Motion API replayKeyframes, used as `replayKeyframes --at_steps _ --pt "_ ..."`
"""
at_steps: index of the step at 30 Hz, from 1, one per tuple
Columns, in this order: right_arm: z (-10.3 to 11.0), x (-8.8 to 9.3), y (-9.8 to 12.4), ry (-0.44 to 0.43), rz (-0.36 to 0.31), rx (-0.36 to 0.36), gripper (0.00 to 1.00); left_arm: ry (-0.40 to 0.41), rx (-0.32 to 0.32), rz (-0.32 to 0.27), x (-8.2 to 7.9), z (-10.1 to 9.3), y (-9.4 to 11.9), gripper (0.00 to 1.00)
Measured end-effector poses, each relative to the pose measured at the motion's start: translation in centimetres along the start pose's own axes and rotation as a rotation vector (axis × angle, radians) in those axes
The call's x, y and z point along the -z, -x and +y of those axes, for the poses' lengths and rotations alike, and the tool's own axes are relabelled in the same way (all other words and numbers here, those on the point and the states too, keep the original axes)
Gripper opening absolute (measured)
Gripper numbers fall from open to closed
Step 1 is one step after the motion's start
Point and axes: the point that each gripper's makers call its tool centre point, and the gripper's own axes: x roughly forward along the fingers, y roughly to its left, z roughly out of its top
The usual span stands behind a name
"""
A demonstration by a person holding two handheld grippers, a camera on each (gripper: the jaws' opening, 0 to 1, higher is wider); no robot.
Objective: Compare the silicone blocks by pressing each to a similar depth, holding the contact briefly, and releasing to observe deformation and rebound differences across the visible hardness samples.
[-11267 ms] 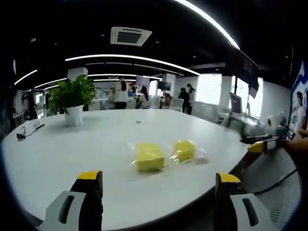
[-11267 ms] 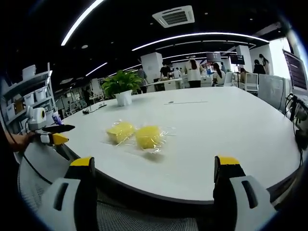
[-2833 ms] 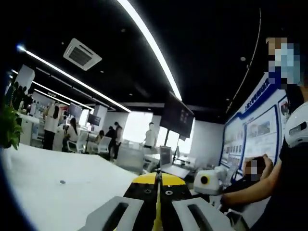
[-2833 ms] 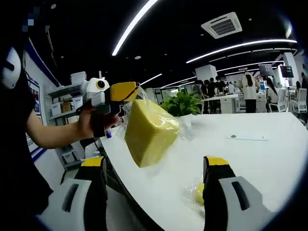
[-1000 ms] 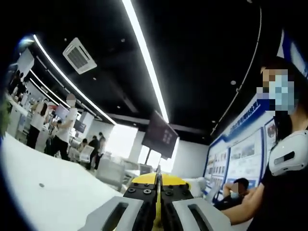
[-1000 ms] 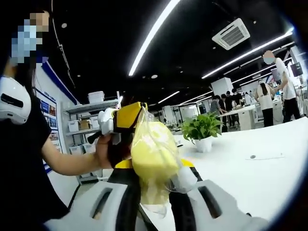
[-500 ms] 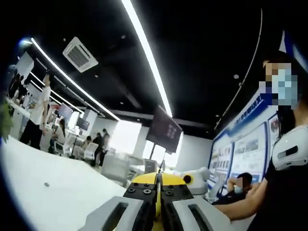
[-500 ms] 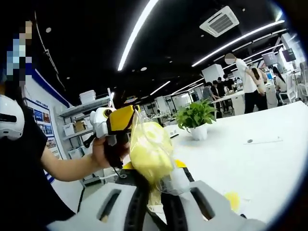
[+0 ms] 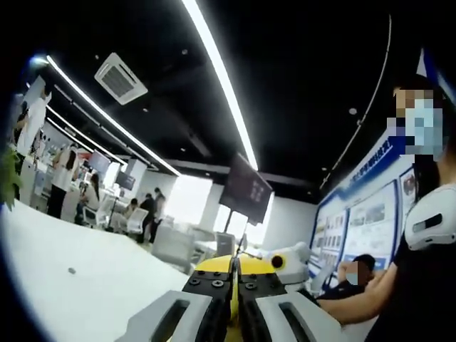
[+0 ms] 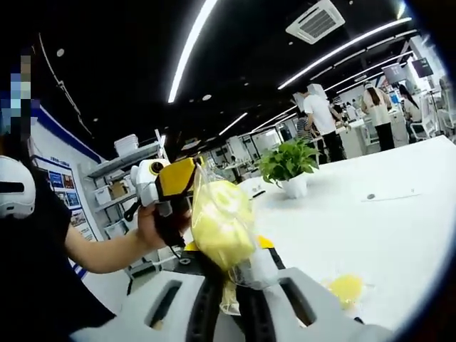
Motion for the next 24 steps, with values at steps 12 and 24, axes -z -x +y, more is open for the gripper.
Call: replayKeyframes --at_steps 12,24 --pt "0.50 0.38 -0.14 -0.010 0.026 -0.017 0.02 -0.019 -0.014 0.019 0.03 0.05 0.41 0.00" --pt "0.93 0.73 -0.40 -0.026 0.042 -0.030 0.02 0.005 -0.035 0.025 0.05 0.10 0.93 0.00"
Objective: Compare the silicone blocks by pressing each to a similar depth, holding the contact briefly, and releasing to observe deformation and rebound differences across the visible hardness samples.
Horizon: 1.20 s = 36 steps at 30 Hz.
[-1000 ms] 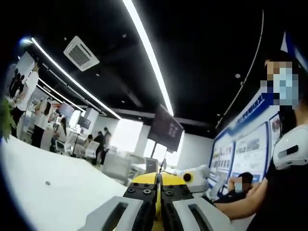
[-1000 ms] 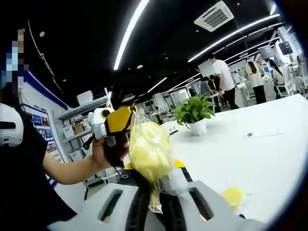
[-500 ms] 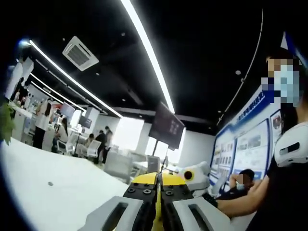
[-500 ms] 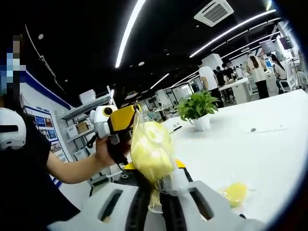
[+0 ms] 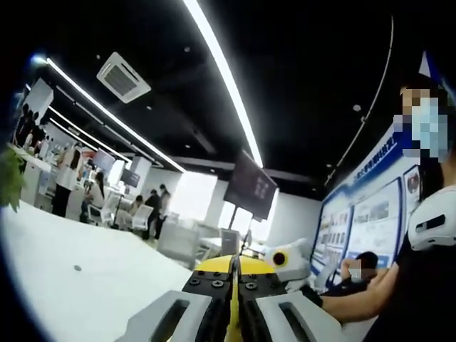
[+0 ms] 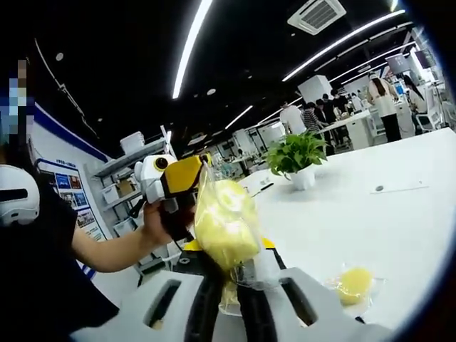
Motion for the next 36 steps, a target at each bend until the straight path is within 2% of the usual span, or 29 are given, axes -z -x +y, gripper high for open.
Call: replayKeyframes --at_steps 10,36 --pt "-0.07 0.37 0.22 0.004 -0.004 0.008 0.03 -0.010 -0.011 0.018 0.43 -0.20 0.01 0.00" --pt "0.33 0.74 0.53 0.022 -0.010 0.024 0.02 0.005 -0.015 0.023 0.75 -0.77 0.23 0.00"
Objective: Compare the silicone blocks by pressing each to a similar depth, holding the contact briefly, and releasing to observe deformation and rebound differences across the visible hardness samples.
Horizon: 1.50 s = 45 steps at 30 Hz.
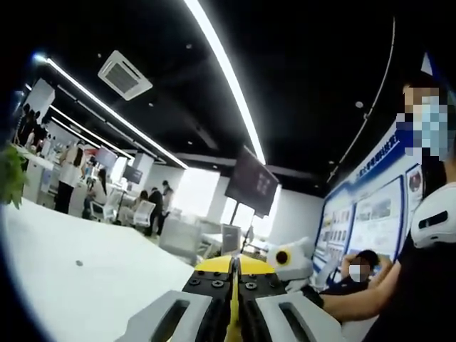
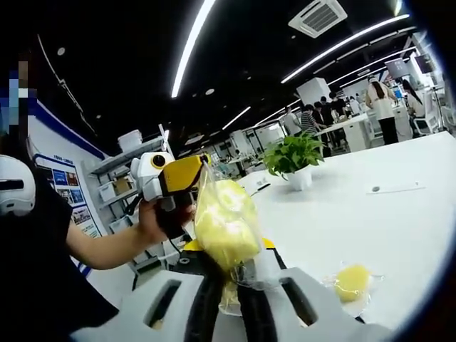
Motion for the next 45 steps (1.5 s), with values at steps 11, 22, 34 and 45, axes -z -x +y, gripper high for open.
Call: replayKeyframes --at_steps 11,22,34,45 --pt "-0.17 0.02 -0.20 0.009 -0.011 -0.006 0.03 0.006 -0.004 0.017 0.03 0.25 -0.05 0.00" --pt "-0.43 0.01 -0.22 0.004 -0.020 -0.015 0.04 0.034 -0.007 0.025 0.16 0.52 -0.18 0.00" --pt "-0.62 -0.36 -0.44 0.083 -0.093 -0.031 0.08 0.050 -0.013 0.017 -0.15 0.50 -0.44 0.00" --pt "-0.82 -0.12 -0.04 0.072 -0.109 -0.036 0.21 0.114 -0.015 -0.018 -0.43 0.82 -0.27 0.00"
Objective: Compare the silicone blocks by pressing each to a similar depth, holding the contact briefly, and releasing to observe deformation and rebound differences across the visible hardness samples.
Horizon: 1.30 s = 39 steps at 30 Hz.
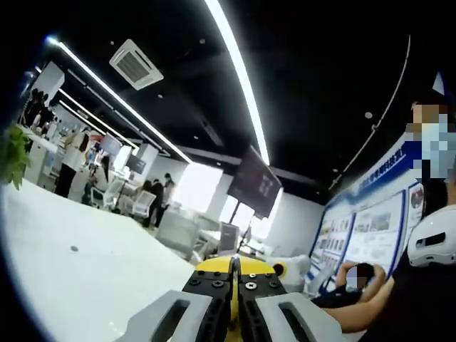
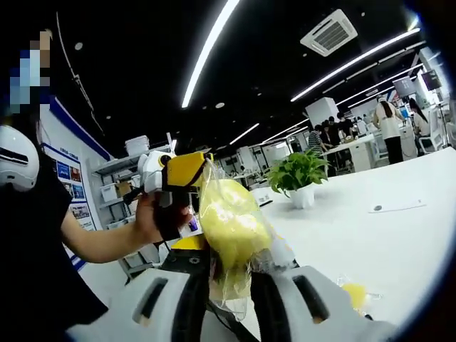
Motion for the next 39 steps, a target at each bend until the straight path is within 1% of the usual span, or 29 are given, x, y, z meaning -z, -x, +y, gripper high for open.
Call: replayKeyframes --at_steps 3,6,9,11,16,20,22,25,27,33,36,39 --pt "0.0 0.1 0.1 0.000 -0.009 0.008 0.30 0.038 -0.001 -0.036 -0.7 0.4 0.4 0.00" --pt "0.0 0.1 0.1 -0.004 -0.016 0.010 0.35 0.059 -0.005 -0.061 -1.2 0.8 0.9 0.00" --pt "-0.2 0.1 0.1 -0.006 -0.021 0.018 0.37 0.054 -0.016 -0.060 -1.3 1.1 1.0 0.00" --pt "-0.3 0.2 0.2 -0.018 -0.016 0.014 0.37 0.048 -0.023 -0.055 -1.1 1.3 1.1 0.00" --pt "-0.9 0.7 0.4 -0.010 -0.006 0.039 0.41 0.043 -0.040 -0.044 -0.5 1.9 1.2 0.00" --pt "-1.6 1.4 1.1 0.000 0.012 0.076 0.43 0.049 -0.056 -0.044 -0.1 2.5 1.4 0.00" --pt "-2.1 1.8 1.6 0.010 0.025 0.107 0.44 0.051 -0.067 -0.045 0.0 2.9 1.5 0.00" --pt "-2.7 2.3 2.4 -0.012 0.026 0.134 0.42 0.039 -0.093 -0.054 0.1 3.8 1.7 0.00" --pt "-3.3 2.8 3.2 -0.016 0.027 0.165 0.43 0.049 -0.105 -0.058 0.3 4.3 1.9 0.00" --pt "-4.2 4.3 4.9 -0.006 0.064 0.227 0.44 0.045 -0.155 -0.054 1.1 5.9 2.3 0.00" --pt "-4.4 5.2 5.5 -0.011 0.090 0.241 0.44 0.034 -0.194 -0.048 1.5 6.8 2.5 0.00" --pt "-5.0 6.4 6.5 0.010 0.131 0.280 0.45 0.029 -0.219 -0.039 2.1 7.7 2.8 0.00"
